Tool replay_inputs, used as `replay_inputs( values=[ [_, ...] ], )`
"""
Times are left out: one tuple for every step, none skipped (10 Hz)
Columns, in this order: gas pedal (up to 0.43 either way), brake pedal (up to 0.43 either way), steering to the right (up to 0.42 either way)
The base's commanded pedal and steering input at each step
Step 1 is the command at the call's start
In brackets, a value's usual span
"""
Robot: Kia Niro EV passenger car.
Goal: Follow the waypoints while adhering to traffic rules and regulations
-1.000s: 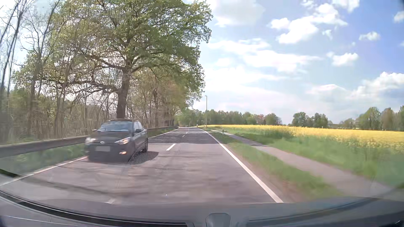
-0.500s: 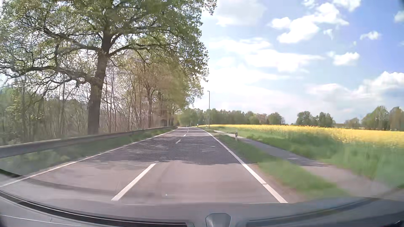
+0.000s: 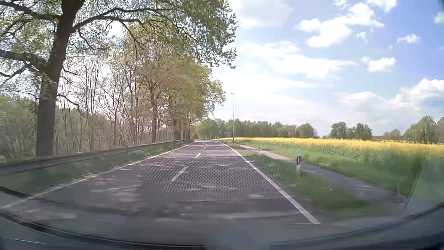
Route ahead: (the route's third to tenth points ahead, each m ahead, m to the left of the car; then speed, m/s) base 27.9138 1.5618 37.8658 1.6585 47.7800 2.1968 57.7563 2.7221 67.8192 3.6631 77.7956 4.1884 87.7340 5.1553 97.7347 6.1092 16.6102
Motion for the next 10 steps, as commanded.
replay_inputs(
  values=[
    [0.11, 0.0, -0.006],
    [0.11, 0.0, -0.006],
    [0.118, 0.0, -0.006],
    [0.118, 0.0, -0.006],
    [0.118, 0.0, -0.006],
    [0.118, 0.0, -0.006],
    [0.13, 0.0, -0.007],
    [0.13, 0.0, -0.007],
    [0.13, 0.0, -0.007],
    [0.13, 0.0, -0.007]
  ],
)
